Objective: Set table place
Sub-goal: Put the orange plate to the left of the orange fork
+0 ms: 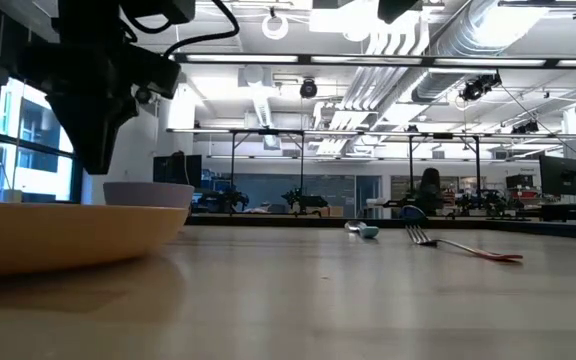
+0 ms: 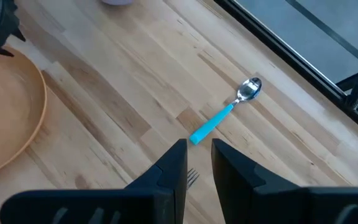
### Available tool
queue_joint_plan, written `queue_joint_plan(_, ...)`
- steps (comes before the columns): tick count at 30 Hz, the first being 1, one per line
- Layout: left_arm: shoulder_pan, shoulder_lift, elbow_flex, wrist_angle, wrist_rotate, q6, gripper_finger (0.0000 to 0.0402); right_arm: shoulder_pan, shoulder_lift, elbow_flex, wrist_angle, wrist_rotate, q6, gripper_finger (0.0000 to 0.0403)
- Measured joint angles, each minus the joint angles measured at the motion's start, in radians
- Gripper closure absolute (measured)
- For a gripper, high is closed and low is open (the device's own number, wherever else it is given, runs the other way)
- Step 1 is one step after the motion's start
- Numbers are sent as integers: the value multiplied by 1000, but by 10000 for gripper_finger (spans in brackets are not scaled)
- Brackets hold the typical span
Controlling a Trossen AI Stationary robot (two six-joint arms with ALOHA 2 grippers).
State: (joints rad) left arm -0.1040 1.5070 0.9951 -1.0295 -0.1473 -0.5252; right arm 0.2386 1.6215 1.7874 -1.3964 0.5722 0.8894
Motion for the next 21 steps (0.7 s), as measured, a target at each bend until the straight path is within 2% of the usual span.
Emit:
queue_joint_plan(5,-1,4,-47,19,48,-42,272,0,0,0,0,1,0,338)
queue_joint_plan(21,6,4,-166,71,87,-164,272,0,0,0,12,-5,3,338)
